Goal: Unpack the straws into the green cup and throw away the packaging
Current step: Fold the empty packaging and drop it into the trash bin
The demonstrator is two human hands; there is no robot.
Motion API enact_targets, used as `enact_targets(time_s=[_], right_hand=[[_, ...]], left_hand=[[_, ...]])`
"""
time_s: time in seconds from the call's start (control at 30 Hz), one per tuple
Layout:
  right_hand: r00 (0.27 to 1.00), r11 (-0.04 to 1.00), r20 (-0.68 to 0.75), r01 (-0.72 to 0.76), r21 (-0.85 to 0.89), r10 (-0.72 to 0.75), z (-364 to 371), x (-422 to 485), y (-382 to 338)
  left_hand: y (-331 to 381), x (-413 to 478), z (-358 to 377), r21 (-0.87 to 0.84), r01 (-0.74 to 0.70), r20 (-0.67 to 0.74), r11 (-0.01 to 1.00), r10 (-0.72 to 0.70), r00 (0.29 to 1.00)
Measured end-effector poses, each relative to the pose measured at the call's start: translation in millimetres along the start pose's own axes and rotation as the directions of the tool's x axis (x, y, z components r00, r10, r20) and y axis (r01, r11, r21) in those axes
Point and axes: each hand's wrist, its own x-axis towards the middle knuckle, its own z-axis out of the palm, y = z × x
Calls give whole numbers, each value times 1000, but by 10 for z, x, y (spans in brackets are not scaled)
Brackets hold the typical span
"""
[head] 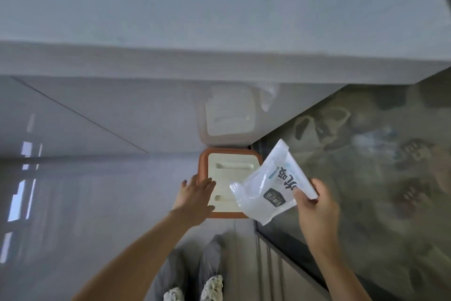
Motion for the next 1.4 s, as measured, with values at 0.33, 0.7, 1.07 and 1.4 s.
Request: enact_targets(time_s=[0.33, 0.7, 1.07, 1.4], right_hand=[[999, 995, -49, 5, 102, 0, 319, 406, 173], [890, 891, -52, 451, -50, -453, 1082, 580, 528], [447, 290, 577, 892, -348, -684, 1320, 657, 950], [703, 804, 694, 320, -501, 153, 1810, 840, 693]], left_hand=[[-169, 674, 433, -173, 92, 80, 981, -79, 994], [-196, 636, 745, -473, 40, -43, 880, -68, 997], [-76, 308, 910, -396, 9, -80, 918, -44, 996], [-34, 145, 1157, -305, -54, -157, 951, 6, 988]])
